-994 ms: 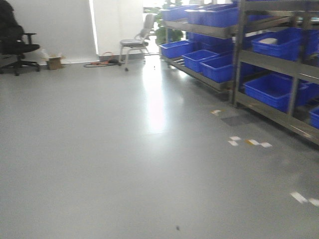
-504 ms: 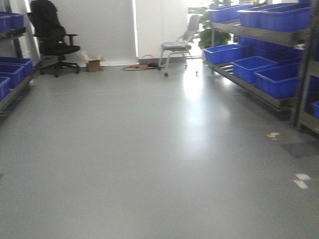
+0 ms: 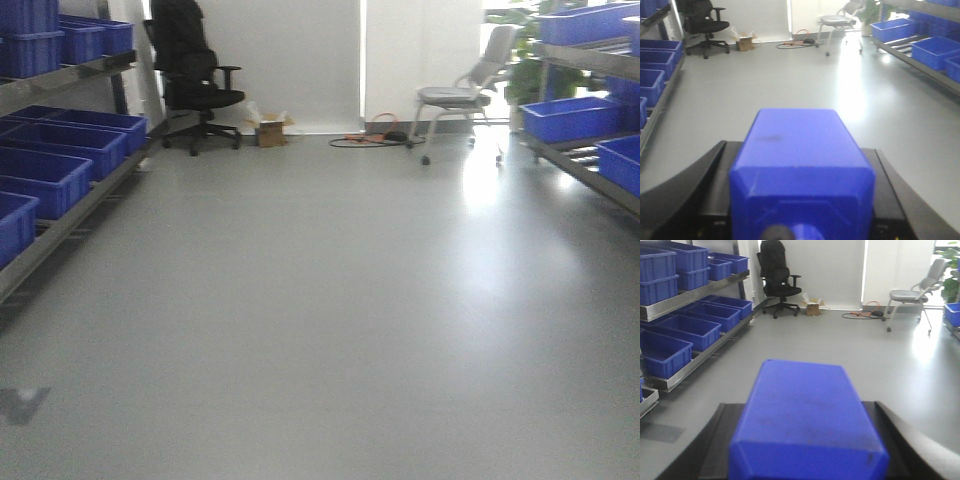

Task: Pick and sort blue part to right shelf
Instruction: 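Drive the base along the aisle to the shelf of blue bins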

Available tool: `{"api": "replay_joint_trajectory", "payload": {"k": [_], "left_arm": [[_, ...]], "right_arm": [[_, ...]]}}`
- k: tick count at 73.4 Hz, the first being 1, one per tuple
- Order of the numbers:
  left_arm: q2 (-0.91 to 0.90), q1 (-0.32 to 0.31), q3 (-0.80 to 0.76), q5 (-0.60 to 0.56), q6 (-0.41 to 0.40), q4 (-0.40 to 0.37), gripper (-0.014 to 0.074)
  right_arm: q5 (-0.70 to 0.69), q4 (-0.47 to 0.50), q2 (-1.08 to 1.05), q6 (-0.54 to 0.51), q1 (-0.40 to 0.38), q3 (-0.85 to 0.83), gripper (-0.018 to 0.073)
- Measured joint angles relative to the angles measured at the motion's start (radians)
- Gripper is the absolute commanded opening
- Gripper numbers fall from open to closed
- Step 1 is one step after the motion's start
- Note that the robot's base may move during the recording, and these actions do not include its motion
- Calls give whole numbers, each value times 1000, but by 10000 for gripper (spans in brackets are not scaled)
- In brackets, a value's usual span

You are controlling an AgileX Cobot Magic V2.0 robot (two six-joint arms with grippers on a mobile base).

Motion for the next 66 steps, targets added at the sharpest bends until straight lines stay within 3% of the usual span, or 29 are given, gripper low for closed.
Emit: {"api": "replay_joint_trajectory", "payload": {"k": [66], "left_arm": [[0,0,0,0,0,0,207]], "right_arm": [[0,0,0,0,0,0,230]]}}
